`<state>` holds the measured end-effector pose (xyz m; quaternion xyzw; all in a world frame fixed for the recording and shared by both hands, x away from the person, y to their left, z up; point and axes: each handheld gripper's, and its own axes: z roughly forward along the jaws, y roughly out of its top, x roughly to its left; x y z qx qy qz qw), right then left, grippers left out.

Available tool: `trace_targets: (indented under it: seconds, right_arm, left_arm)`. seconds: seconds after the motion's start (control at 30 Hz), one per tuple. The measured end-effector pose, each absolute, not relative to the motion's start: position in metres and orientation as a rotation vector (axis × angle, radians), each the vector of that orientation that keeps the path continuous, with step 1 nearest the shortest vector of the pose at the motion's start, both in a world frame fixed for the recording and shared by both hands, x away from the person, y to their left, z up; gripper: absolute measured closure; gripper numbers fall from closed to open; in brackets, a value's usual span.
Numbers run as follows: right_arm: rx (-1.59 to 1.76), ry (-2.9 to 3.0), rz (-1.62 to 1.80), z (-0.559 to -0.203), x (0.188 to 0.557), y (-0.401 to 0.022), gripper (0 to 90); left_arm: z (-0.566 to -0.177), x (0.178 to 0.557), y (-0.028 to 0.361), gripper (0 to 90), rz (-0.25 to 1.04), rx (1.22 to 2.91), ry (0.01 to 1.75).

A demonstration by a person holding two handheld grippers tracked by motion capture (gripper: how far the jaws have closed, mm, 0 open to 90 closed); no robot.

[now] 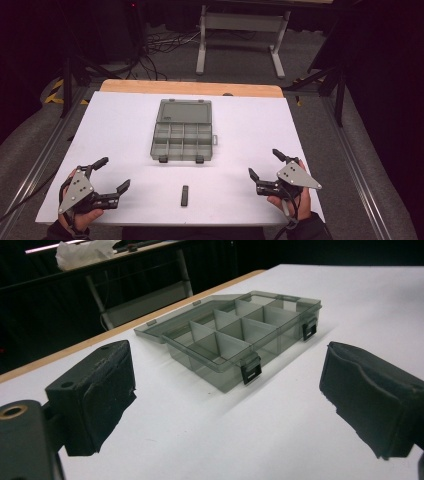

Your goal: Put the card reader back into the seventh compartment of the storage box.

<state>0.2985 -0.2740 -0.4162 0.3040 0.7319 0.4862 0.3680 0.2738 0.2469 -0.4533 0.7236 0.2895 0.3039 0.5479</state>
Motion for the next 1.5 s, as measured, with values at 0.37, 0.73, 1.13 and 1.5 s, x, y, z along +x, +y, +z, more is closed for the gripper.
trace_targets:
  seconds: [0.37, 0.73, 1.13, 1.5]
  right_arm:
    - [0.673, 2.075, 1.317, -0.411, 0.306, -0.245, 5.3]
    - [0.412, 2.426, 1.238, -0.426, 0.313, -0.167, 6.6]
    - [0.184, 2.643, 1.163, -0.451, 0.31, -0.103, 5.5]
    - [0.209, 2.739, 1.099, -0.47, 0.323, -0.086, 4.9]
  left_arm:
    - [-0.462, 0.275, 0.243, 9.3, 0.735, 1.81, 0.687]
    - [-0.466, 0.278, 0.238, 9.3, 0.703, 1.85, 0.645]
    - [-0.469, 0.28, 0.236, 7.3, 0.682, 1.875, 0.645]
    - [-0.471, 0.281, 0.233, 5.0, 0.664, 1.893, 0.642]
